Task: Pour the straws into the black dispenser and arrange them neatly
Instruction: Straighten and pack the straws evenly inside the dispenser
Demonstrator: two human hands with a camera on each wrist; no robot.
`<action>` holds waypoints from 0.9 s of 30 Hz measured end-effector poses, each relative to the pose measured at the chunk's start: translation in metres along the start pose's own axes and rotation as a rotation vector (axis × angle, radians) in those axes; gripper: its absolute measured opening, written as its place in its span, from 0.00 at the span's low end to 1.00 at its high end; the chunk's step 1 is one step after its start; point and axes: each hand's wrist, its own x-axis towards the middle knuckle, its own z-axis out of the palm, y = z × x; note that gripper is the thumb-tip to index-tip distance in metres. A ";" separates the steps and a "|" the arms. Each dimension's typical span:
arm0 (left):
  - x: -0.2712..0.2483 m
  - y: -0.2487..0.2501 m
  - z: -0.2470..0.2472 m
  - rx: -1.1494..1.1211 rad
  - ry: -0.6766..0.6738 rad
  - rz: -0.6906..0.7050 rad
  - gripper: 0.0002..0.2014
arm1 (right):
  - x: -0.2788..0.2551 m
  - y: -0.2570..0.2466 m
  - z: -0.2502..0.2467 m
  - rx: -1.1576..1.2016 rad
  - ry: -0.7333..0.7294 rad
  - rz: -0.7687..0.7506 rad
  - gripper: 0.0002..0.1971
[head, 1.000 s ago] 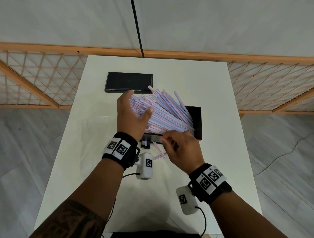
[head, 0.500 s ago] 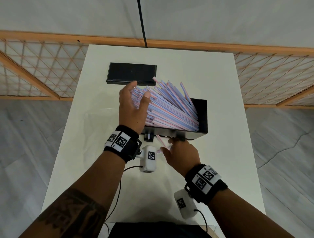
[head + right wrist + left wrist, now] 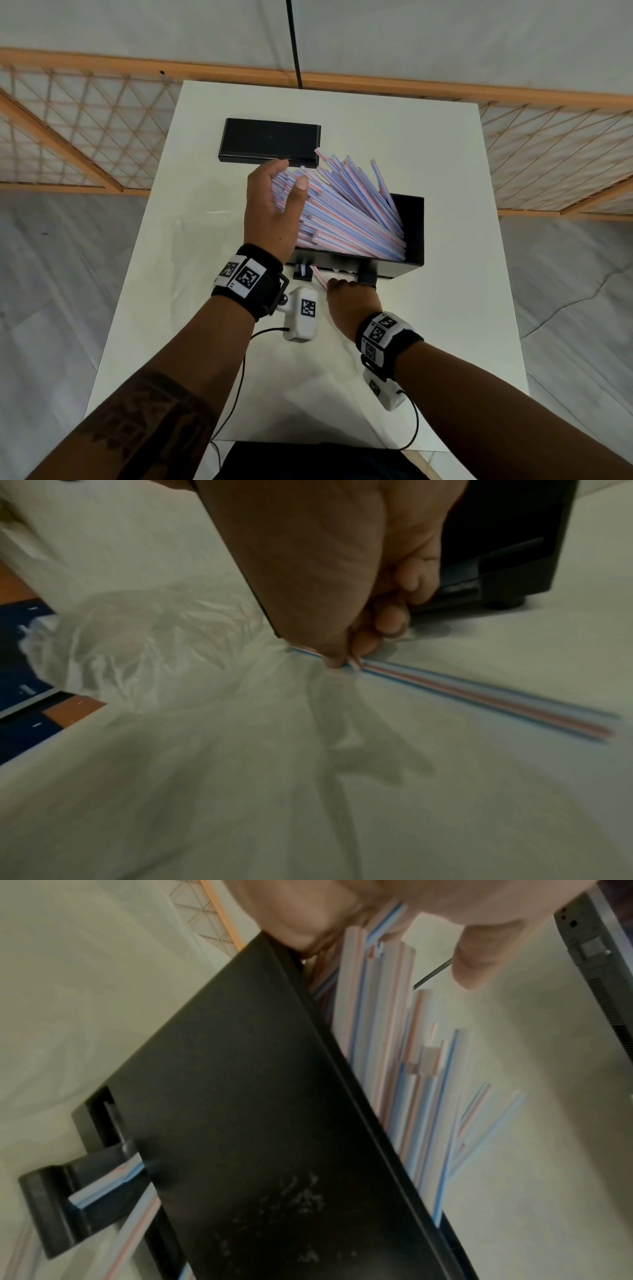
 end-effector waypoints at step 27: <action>0.004 0.014 -0.013 -0.277 -0.002 -0.182 0.30 | -0.044 0.073 -0.156 0.594 0.795 -0.297 0.08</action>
